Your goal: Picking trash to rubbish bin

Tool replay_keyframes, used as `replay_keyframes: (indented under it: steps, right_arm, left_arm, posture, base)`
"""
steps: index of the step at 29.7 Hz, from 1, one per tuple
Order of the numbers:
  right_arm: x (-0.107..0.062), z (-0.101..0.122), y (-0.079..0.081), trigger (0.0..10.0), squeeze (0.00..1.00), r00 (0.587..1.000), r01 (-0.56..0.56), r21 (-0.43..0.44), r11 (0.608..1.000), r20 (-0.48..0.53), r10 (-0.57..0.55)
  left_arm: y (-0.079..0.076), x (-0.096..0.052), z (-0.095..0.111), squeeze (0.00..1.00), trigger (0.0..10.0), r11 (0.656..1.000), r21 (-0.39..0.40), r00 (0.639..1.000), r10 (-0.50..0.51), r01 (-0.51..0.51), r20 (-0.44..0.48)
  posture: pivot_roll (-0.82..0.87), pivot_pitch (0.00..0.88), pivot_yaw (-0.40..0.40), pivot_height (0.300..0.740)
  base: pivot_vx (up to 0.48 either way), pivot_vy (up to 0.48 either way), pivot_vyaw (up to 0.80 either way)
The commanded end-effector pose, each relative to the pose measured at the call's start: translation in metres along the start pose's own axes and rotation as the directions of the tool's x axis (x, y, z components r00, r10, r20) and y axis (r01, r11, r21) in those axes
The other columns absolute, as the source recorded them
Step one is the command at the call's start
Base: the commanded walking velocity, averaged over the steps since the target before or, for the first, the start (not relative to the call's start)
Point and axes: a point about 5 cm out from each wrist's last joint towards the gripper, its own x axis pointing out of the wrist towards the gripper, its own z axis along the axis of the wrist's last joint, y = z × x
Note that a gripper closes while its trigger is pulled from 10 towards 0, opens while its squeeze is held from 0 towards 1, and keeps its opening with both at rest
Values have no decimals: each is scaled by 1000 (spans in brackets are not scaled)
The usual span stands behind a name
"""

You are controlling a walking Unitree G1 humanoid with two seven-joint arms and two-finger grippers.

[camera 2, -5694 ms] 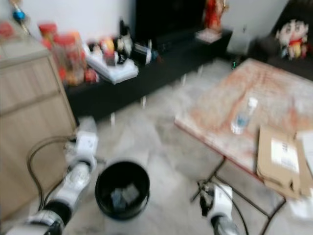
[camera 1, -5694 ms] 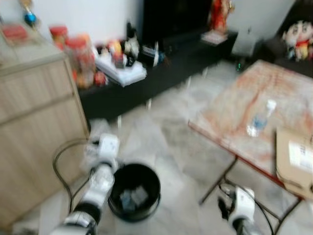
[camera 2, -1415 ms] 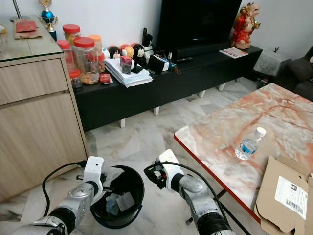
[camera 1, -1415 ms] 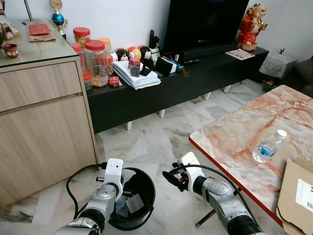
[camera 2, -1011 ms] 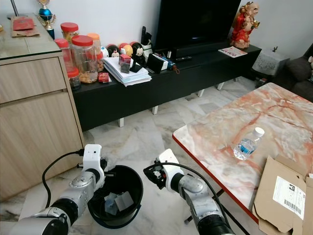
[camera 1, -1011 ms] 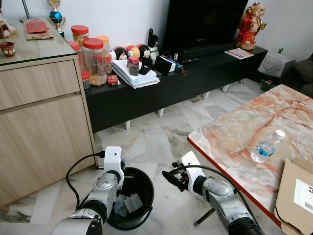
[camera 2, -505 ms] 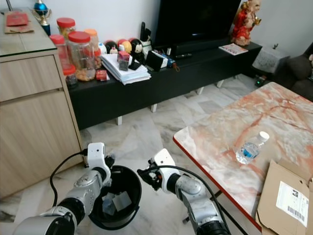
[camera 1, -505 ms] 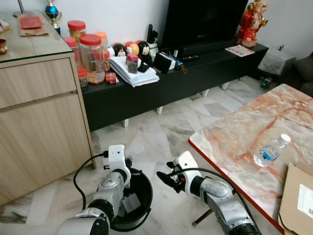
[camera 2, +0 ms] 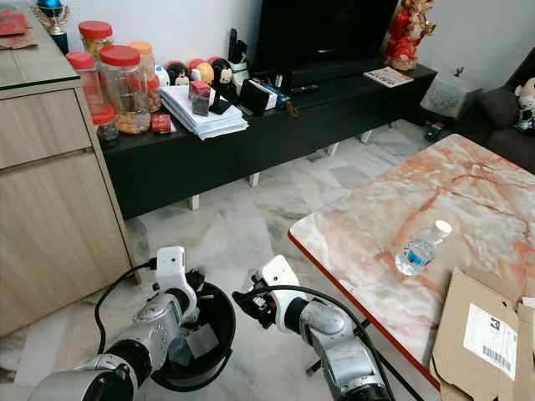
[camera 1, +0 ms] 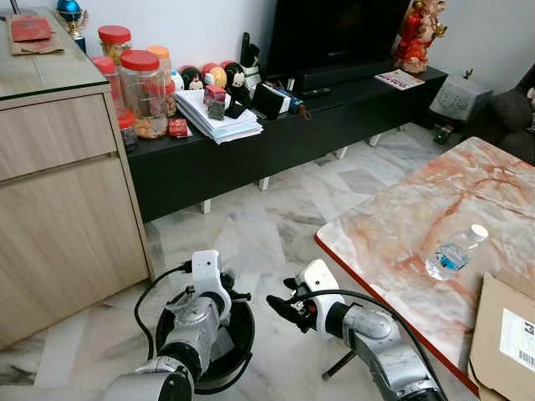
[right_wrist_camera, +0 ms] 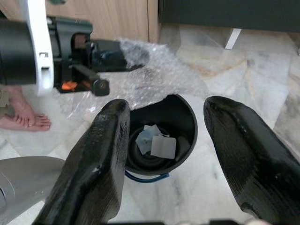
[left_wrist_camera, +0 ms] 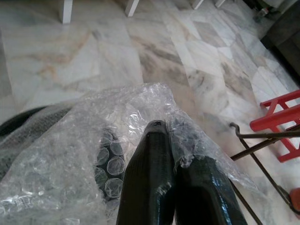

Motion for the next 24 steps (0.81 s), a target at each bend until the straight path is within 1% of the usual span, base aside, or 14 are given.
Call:
replay_keyframes:
  steps: [1, 7, 8, 11, 13, 18, 24]
  right_arm:
    - [-3, 2, -1, 10000, 0, 1000, 6, -3, 1000, 4, -6]
    - [-3, 4, -1, 10000, 0, 1000, 6, -5, 1000, 5, -6]
    - [-3, 4, -1, 10000, 0, 1000, 6, -6, 1000, 5, -6]
    - [-3, 4, -1, 10000, 0, 1000, 6, -8, 1000, 3, -6]
    - [-4, 4, -1, 10000, 0, 1000, 6, -8, 1000, 3, -6]
    - [-5, 4, 0, 10000, 0, 1000, 9, -7, 1000, 2, -9]
    - [-6, 4, -1, 10000, 0, 1000, 14, -4, 1000, 4, -14]
  left_arm:
    - [-2, -2, -10, 0, 10000, 1000, -22, 999, -10, 9, -45]
    - [2, -6, -20, 0, 10000, 999, -52, 996, -17, 13, -84]
    - [2, -7, -24, 0, 10000, 998, -52, 994, -28, 23, -104]
    - [2, -9, -31, 0, 10000, 999, -27, 990, -36, 33, -139]
    - [2, -9, -32, 0, 10000, 999, -24, 989, -37, 34, -144]
    - [5, -12, -39, 0, 10000, 1000, 1, 984, -16, 16, -176]
    - [9, -14, -42, 0, 10000, 1000, 24, 983, 4, 0, -186]
  posture:
    - [9, 46, -191, 740]
    - [12, 45, -191, 740]
    - [12, 45, -191, 740]
    - [11, 47, -194, 740]
    - [11, 47, -194, 740]
    - [2, 55, -195, 740]
    - [1, 57, -194, 740]
  base:
    - [0, 0, 0]
    - [0, 0, 0]
    - [0, 0, 0]
    - [0, 0, 0]
    - [0, 0, 0]
    - [0, 0, 0]
    - [0, 0, 0]
